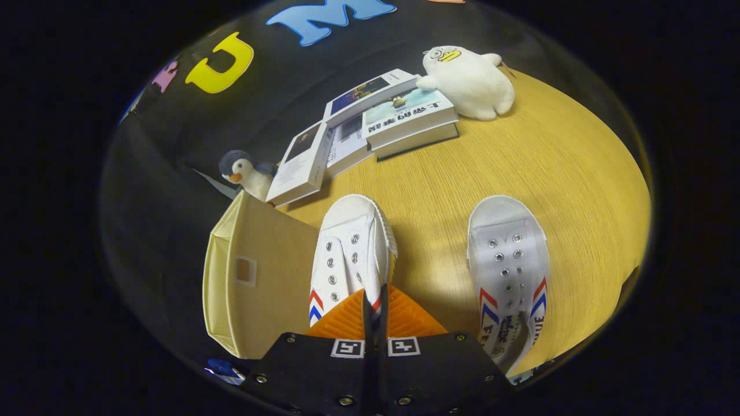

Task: Open the storage box then place both shoes into the box .Put the left shoe in first, then the right shoe, with the right side of both shoes facing outward in a uniform manner.

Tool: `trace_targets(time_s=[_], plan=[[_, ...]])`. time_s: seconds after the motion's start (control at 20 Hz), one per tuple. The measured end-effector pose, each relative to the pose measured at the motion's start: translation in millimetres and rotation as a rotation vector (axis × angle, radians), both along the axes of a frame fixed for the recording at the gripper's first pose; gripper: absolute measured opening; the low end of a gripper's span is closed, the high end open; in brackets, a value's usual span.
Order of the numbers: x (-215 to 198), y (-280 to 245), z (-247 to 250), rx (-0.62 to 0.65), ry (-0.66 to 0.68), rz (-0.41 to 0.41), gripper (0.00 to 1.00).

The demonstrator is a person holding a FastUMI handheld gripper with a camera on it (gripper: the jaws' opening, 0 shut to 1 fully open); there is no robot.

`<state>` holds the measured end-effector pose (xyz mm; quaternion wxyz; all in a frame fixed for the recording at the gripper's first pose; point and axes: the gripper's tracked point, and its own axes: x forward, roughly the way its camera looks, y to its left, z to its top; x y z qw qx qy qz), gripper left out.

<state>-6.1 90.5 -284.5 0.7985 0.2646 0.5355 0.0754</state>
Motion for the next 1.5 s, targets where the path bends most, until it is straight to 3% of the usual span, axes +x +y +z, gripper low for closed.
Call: trace_targets(time_s=[0.4, 0.7, 1.5], plan=[[26.6, 37.4, 80.0, 0.058, -0.092, 0.046, 0.0], [39.7, 87.2, 108.6, 0.078, -0.131, 0.102, 0.01], [39.0, 217.2, 74.3, 0.037, -0.1, 0.228, 0.01]])
